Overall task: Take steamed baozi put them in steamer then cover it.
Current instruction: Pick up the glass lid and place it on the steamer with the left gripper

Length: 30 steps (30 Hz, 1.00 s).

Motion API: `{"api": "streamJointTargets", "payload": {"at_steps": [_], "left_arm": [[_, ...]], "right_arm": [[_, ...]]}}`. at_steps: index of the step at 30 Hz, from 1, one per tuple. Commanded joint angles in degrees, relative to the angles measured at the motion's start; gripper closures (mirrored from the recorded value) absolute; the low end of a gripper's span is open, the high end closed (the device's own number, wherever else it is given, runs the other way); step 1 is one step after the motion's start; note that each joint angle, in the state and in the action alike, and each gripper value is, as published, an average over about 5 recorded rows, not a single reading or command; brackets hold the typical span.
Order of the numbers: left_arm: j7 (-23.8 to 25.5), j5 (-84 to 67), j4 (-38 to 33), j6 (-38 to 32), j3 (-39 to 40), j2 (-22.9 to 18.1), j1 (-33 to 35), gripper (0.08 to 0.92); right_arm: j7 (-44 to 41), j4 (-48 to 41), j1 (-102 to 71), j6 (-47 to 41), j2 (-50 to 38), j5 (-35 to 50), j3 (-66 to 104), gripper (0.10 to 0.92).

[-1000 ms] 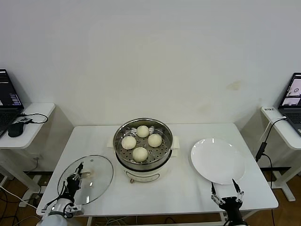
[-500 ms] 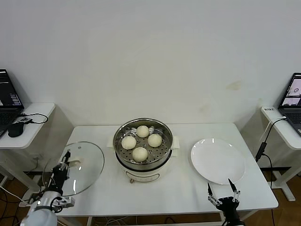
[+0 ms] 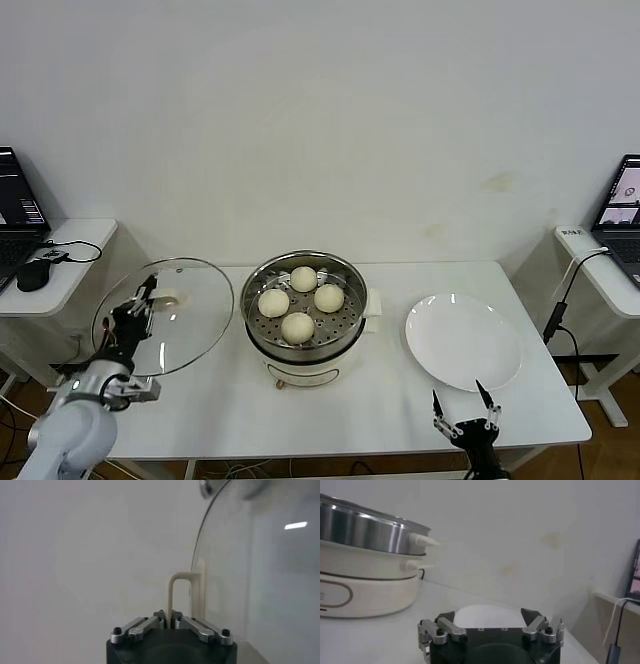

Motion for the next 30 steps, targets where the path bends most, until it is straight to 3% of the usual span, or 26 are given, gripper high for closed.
{"api": "streamJointTargets", "payload": {"at_steps": [1,14,30], "left_arm": [[5.5,-2.5,-2.0,8.8,17.0,3.6,-13.9,0.852],[11.9,4.7,1.9,14.9,29.4,-6.6,-27.1,0.852],[16.1,16.6,6.3,15.7,35.5,-17.9,-30.1,0.852]], "right_arm": [[0.7,-1.1,0.9,-0.5,3.8,-4.2,-1.4,0.203],[1.5,-2.6,1.9,-1.2,4.0,-6.9,-1.8,0.203],[2.5,-4.0,2.1,-0.8,4.1,-9.3,-1.8,0.203]]}}
